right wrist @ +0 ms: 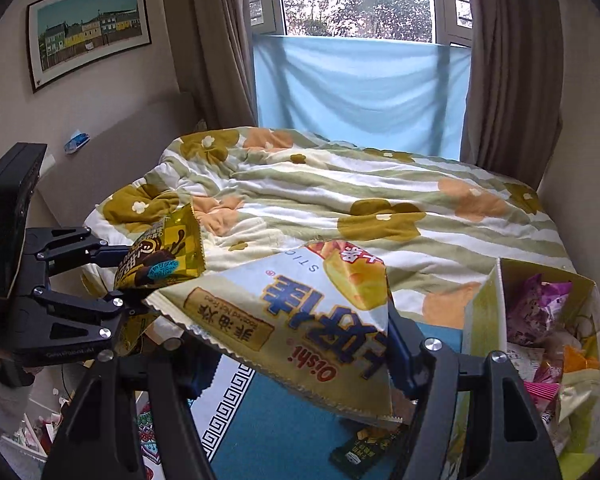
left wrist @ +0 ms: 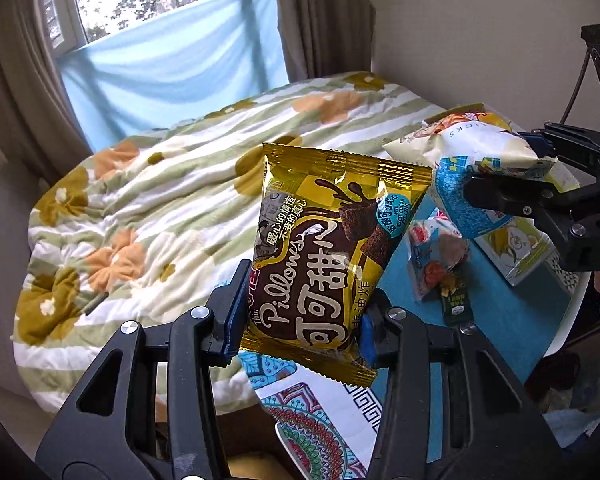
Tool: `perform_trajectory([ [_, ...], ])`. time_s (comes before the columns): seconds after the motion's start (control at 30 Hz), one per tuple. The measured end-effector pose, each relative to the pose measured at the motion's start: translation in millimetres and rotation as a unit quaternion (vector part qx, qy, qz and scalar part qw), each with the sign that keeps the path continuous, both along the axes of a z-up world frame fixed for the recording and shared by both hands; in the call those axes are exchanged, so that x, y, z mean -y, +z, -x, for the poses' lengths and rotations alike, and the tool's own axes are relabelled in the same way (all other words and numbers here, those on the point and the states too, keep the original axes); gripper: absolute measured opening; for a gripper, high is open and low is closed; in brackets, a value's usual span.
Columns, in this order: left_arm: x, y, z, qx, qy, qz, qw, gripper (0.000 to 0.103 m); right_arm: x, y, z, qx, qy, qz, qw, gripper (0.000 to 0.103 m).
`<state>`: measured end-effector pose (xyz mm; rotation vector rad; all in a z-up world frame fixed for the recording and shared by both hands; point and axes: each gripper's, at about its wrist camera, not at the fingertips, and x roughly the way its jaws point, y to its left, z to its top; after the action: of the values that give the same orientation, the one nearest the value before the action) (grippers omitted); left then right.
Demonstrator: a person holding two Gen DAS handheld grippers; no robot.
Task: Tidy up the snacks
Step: 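Carry both bags over the box and open both tools to drop them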
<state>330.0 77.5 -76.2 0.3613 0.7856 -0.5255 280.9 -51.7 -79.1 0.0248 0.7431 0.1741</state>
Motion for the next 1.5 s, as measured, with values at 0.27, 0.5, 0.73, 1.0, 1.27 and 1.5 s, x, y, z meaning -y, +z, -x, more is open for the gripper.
perform_trajectory([
  [0.27,97.1,34.9,4.6,0.022,-0.026,0.024,0.9992,0.041,82.1,35.6,47.7,0.023,-0.066,0.014,0.997,0.064],
  [0.5,208.6,31.5,6.3,-0.013,-0.037,0.052,0.9979,0.041,184.0,50.6,75.7,0.025,-0.105,0.025,0.994,0.064],
  [0.73,317.3,-1.8,1.0,-0.065,-0.04,0.049,0.9959,0.041,267.2,48.0,82.2,0.019,-0.109,0.028,0.993,0.064],
  [1.0,362.3,-40.3,-1.6,-0.097,0.002,0.018,0.9951,0.099,327.4,23.8,70.1,-0.013,-0.096,0.008,0.995,0.064],
  [1.27,332.3,-38.1,5.9,-0.113,0.042,0.055,0.9913,0.103,344.2,-1.4,58.8,-0.039,-0.092,-0.006,0.995,0.064],
  [1.5,309.0,-36.3,26.6,-0.088,0.054,0.014,0.9946,0.103,347.6,-3.1,40.3,-0.042,-0.088,-0.005,0.995,0.066],
])
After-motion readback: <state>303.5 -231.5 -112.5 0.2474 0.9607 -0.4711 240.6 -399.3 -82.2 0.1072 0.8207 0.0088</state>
